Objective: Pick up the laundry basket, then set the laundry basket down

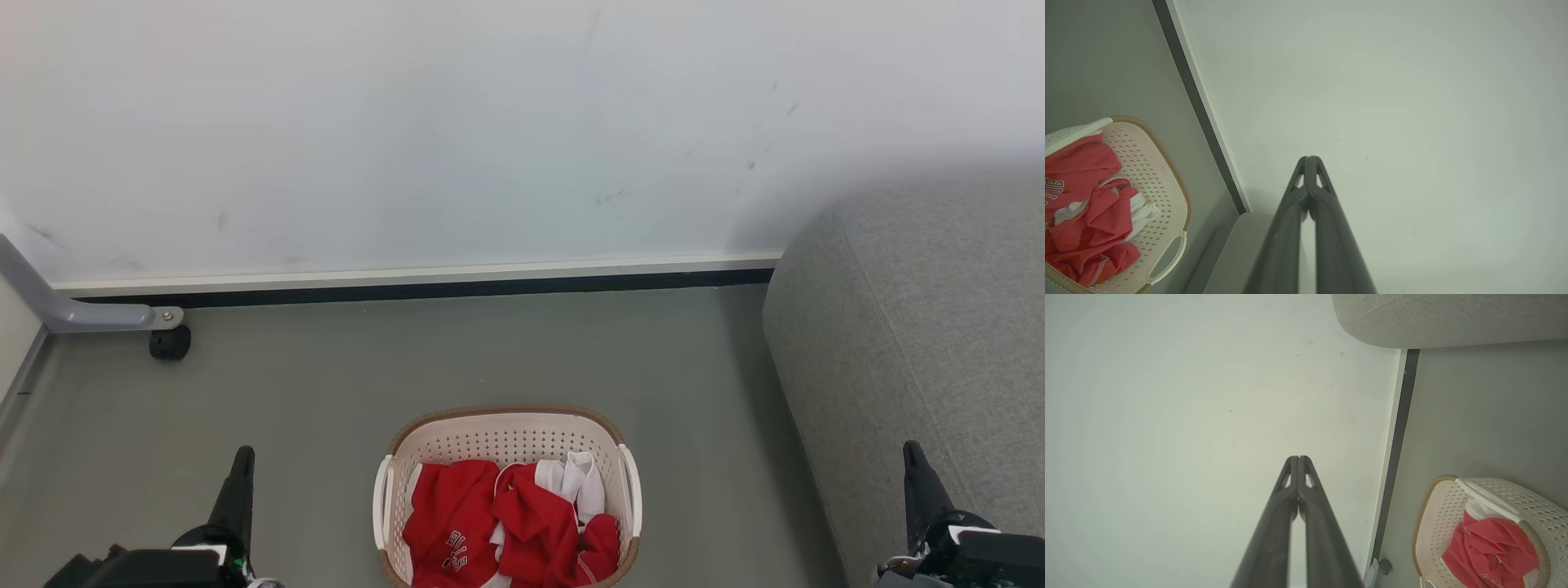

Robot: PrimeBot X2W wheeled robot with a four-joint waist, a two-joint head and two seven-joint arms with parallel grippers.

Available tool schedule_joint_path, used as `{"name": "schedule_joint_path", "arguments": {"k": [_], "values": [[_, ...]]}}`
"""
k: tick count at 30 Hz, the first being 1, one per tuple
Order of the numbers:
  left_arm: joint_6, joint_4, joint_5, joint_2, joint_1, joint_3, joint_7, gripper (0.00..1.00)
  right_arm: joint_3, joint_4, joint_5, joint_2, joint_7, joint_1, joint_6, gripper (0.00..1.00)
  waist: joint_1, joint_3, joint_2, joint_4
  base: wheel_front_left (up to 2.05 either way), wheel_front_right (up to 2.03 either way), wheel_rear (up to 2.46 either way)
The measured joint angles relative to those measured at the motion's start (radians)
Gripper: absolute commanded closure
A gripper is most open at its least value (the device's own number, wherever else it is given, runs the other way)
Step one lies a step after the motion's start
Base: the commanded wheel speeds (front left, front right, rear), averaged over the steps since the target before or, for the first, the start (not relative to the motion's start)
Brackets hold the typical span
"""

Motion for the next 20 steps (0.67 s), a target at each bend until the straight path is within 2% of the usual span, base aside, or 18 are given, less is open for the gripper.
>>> {"name": "schedule_joint_path", "arguments": {"k": [20], "values": [[0.000, -0.002, 0.000, 0.000, 0.000, 0.000, 0.000, 1.00, 0.000, 0.000, 0.000, 0.000, 0.000, 0.000, 0.000, 1.00, 0.0000, 0.000, 0.0000, 0.000, 0.00, 0.00, 0.00]]}}
